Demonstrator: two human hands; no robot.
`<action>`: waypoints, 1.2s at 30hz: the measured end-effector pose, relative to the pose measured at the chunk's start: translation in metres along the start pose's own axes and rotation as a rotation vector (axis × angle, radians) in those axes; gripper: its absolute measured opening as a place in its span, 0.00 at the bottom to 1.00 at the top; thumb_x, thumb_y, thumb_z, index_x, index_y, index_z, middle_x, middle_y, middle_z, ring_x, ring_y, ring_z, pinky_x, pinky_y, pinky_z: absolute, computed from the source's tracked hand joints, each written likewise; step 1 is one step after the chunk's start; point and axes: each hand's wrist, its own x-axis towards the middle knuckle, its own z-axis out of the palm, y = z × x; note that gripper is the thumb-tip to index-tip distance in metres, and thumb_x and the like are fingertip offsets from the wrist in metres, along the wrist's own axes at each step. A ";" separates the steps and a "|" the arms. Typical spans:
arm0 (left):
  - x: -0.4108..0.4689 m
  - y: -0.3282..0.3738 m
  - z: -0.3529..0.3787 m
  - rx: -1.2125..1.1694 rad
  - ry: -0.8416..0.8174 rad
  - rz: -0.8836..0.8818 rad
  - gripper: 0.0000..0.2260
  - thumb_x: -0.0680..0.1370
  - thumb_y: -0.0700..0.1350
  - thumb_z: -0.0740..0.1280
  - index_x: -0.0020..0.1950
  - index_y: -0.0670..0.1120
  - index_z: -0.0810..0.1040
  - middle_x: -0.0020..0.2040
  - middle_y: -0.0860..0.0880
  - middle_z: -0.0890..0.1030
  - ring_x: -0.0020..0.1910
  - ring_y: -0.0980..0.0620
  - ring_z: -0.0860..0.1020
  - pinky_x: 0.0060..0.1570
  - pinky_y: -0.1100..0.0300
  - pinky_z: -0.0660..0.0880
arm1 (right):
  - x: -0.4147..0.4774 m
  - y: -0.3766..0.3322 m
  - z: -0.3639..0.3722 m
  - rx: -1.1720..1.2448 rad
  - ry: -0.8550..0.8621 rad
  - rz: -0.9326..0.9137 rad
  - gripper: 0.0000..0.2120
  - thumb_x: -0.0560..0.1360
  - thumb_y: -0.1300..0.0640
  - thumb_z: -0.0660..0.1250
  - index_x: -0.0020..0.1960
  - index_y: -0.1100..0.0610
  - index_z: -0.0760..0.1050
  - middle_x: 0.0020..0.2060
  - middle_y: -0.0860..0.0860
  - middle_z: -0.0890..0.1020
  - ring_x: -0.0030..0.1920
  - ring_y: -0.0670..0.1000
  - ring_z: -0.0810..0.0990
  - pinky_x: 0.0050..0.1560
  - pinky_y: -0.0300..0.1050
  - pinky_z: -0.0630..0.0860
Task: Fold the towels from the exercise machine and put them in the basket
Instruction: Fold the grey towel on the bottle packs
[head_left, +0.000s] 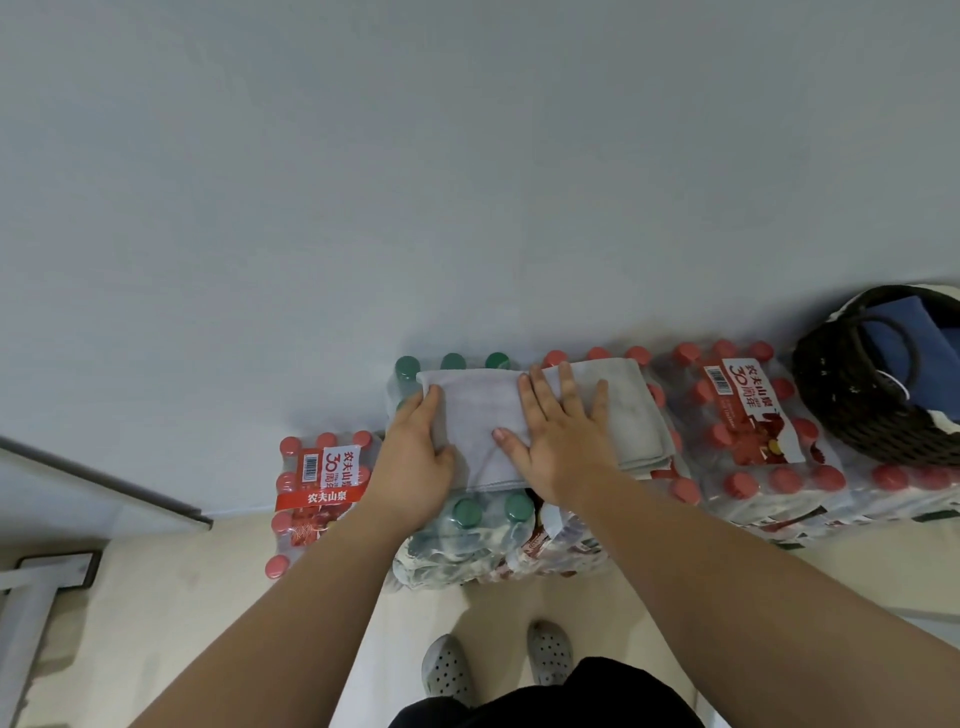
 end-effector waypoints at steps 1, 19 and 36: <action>0.000 0.001 -0.001 0.000 -0.005 -0.003 0.32 0.78 0.35 0.63 0.81 0.45 0.55 0.79 0.47 0.58 0.77 0.49 0.59 0.66 0.71 0.51 | 0.000 0.001 0.000 0.003 -0.009 -0.005 0.42 0.75 0.28 0.31 0.81 0.52 0.36 0.81 0.49 0.40 0.78 0.57 0.29 0.73 0.70 0.32; -0.002 0.121 0.028 0.137 0.048 0.218 0.32 0.78 0.36 0.64 0.80 0.49 0.58 0.79 0.53 0.59 0.76 0.54 0.60 0.74 0.65 0.56 | -0.048 0.110 -0.015 1.325 -0.055 0.234 0.36 0.71 0.23 0.46 0.77 0.31 0.50 0.79 0.35 0.52 0.78 0.44 0.49 0.78 0.60 0.48; 0.020 0.159 0.155 0.196 -0.121 0.232 0.26 0.73 0.39 0.61 0.73 0.46 0.72 0.74 0.49 0.68 0.71 0.53 0.70 0.70 0.61 0.66 | -0.033 0.169 -0.003 1.587 -0.119 -0.053 0.15 0.83 0.44 0.58 0.69 0.37 0.72 0.70 0.39 0.72 0.71 0.39 0.68 0.75 0.48 0.64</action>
